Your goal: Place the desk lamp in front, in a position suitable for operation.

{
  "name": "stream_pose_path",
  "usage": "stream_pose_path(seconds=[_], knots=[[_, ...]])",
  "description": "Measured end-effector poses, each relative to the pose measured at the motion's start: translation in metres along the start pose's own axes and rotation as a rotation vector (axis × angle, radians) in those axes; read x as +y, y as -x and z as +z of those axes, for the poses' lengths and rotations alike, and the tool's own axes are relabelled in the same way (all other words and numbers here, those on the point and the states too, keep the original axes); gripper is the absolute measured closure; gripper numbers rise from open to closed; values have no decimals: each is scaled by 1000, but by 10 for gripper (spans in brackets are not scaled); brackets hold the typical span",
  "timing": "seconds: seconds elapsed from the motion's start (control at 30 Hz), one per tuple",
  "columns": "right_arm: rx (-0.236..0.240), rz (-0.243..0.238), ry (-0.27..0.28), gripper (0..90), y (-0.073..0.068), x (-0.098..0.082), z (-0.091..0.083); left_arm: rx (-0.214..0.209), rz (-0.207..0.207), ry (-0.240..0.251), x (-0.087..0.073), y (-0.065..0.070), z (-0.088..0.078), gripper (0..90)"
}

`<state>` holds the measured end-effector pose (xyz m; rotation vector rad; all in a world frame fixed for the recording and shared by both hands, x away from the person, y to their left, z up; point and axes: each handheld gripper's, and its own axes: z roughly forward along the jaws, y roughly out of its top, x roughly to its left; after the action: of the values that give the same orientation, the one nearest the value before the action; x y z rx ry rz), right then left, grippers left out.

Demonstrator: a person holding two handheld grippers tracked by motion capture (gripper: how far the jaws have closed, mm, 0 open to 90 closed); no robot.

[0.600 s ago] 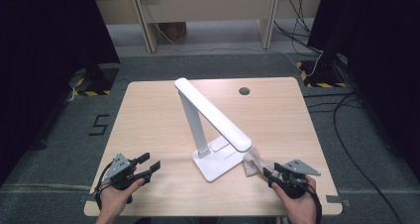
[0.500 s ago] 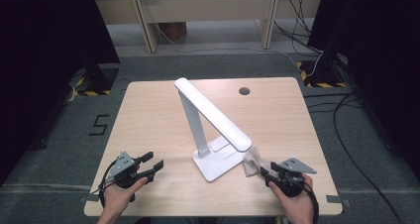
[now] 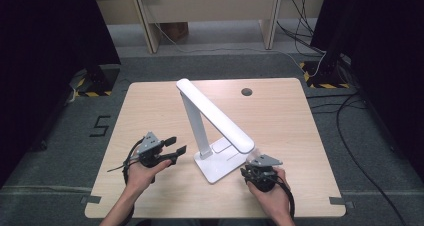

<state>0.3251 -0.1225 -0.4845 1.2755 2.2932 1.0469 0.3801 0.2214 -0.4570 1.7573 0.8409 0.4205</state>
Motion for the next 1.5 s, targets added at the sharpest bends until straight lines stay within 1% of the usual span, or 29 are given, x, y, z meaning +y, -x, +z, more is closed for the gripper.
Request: stream_pose_path(seconds=[0.03,0.07,0.13,0.2,0.23,0.3,0.33,0.43,0.57,0.67,0.7,0.77,0.8,0.9,0.93,1.0,1.1,1.2,1.3,1.5], knots=[[-2,-3,-11,788,-3,1,4,-13,0,-1,4,1,4,418],[-2,-18,-21,798,-5,1,7,-19,6,-2,8,3,9,419],[0,-21,-33,820,-9,2,11,-20,22,-8,15,4,16,421],[2,-19,-42,834,-12,3,14,-25,16,-6,19,4,22,429],[1,-28,-48,839,-13,3,15,-27,14,-2,21,4,24,433],[2,-28,-57,847,-15,3,17,-33,2,4,24,4,28,439],[2,-25,-65,852,-16,3,18,-36,-3,6,25,4,30,444],[3,-26,-77,861,-15,3,20,-45,4,5,29,5,34,458],[5,-35,-89,863,-17,4,23,-58,-11,18,32,5,41,488],[5,-38,-96,865,-18,5,26,-65,-11,18,33,6,45,509],[5,-36,-103,865,-18,6,29,-65,-10,20,34,6,46,535],[6,-34,-108,866,-18,6,30,-71,-9,27,34,8,48,543],[3,-29,-110,867,-18,5,31,-72,-11,28,34,9,49,564],[4,-25,-116,871,-18,5,33,-75,-1,31,35,11,51,612],[2,-25,-116,872,-17,5,33,-79,6,33,36,12,52,630],[3,-25,-115,872,-17,6,34,-67,19,26,37,14,52,645],[-1,-20,-113,874,-16,7,35,-52,22,19,36,14,48,691],[-3,-20,-110,874,-15,6,35,-48,27,16,35,16,45,694],[-4,-16,-106,874,-14,7,36,-35,43,6,34,18,40,696],[-15,-18,-106,874,-13,10,39,6,88,-28,32,25,25,697]])
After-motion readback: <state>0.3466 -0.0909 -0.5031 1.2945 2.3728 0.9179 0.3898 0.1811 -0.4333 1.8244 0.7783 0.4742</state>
